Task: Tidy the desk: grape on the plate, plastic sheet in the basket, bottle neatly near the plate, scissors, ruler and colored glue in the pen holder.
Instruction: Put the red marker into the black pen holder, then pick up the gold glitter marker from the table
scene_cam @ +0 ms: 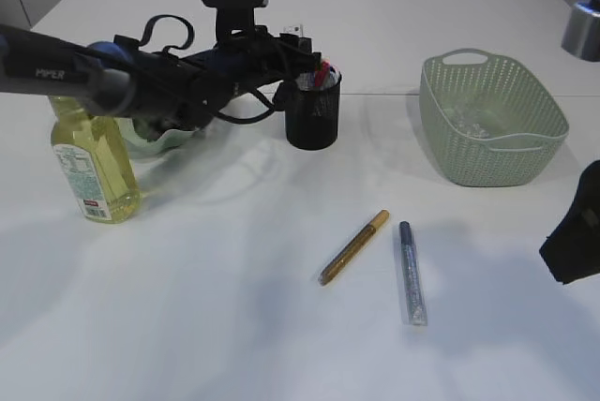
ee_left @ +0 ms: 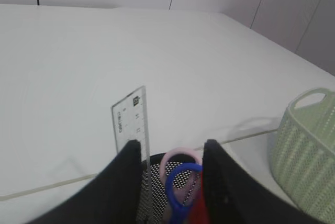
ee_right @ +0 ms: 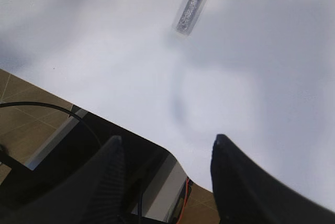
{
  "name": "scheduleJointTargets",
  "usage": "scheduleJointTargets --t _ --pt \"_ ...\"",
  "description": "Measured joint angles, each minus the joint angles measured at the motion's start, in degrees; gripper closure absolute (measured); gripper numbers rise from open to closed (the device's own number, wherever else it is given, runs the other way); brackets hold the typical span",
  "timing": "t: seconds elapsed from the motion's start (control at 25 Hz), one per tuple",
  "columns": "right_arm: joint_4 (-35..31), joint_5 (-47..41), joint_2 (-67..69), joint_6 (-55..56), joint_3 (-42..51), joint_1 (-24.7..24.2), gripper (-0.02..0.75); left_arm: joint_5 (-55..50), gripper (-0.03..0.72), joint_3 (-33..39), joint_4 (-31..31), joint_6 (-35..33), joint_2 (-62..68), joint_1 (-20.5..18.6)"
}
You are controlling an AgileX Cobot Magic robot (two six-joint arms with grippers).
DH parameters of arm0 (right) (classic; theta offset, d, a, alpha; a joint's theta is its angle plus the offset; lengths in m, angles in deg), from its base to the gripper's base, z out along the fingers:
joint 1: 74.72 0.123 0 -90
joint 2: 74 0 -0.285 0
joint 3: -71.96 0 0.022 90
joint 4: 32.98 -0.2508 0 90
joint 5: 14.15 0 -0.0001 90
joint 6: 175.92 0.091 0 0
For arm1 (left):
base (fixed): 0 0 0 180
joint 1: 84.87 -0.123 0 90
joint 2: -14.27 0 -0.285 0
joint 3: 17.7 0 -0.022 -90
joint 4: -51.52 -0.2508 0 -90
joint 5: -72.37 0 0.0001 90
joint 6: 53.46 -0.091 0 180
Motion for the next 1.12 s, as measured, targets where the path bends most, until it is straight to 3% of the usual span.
scheduleJointTargets --t 0.28,0.64,0.88,1.12 --pt "0.0 0.1 0.0 0.0 0.0 0.0 0.315 -14.8 0.402 0.0 -1.9 0.1 -8.7 0.0" --pt "-0.3 0.8 0.0 0.0 0.0 0.0 0.315 -53.7 0.441 -0.1 -1.7 0.1 -21.5 3.5" --pt "-0.3 0.9 0.0 0.0 0.0 0.0 0.315 -77.6 0.450 -0.1 7.2 -4.4 -23.4 4.7" --pt "-0.3 1.9 0.0 0.0 0.0 0.0 0.316 -87.7 0.449 -0.1 13.7 -11.7 -23.4 7.6"
